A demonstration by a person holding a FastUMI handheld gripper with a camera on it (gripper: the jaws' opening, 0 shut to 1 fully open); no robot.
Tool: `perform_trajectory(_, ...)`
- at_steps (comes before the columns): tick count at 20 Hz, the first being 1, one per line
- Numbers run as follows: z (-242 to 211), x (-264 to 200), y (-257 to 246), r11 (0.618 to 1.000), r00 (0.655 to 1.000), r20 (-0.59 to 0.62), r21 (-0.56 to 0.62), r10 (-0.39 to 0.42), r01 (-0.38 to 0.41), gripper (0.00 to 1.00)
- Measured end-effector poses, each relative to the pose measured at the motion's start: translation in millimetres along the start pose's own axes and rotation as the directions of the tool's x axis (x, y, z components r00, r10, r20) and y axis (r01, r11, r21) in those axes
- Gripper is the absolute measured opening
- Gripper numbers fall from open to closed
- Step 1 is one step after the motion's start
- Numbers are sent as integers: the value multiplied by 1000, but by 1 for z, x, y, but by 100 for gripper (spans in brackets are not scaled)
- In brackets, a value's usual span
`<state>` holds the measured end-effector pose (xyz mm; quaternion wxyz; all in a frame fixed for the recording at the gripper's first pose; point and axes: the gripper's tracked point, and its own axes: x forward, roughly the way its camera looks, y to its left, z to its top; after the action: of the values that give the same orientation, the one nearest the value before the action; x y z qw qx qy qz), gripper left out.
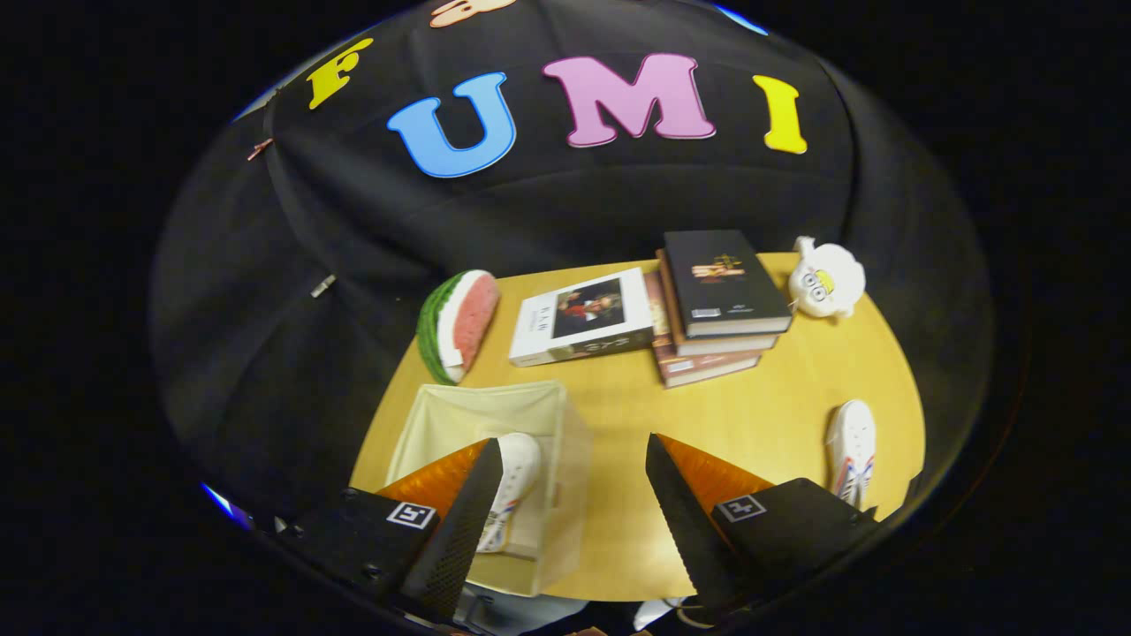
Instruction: Open the storage box then place both shoes into the box .Put the left shoe in first, then the right shoe, with the right side of both shoes facing outward in a uniform manner.
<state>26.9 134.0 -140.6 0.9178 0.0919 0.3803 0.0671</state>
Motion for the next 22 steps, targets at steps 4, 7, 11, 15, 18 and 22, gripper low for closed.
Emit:
perform_trajectory(4, -7, -21, -99, 995, 995, 8, 25, -95, 95, 99)
perform_trajectory(7, -18, -27, -172, 987, 990, -26, 87, -136, 138, 99)
perform_trajectory(11, -40, -34, -265, 970, 980, -91, 152, -178, 190, 99)
perform_trajectory(15, -70, -28, -331, 960, 969, -176, 190, -173, 205, 99)
perform_trajectory(18, -98, -14, -361, 958, 961, -240, 213, -141, 194, 99)
perform_trajectory(22, -137, 8, -384, 955, 935, -344, 240, -85, 175, 99)
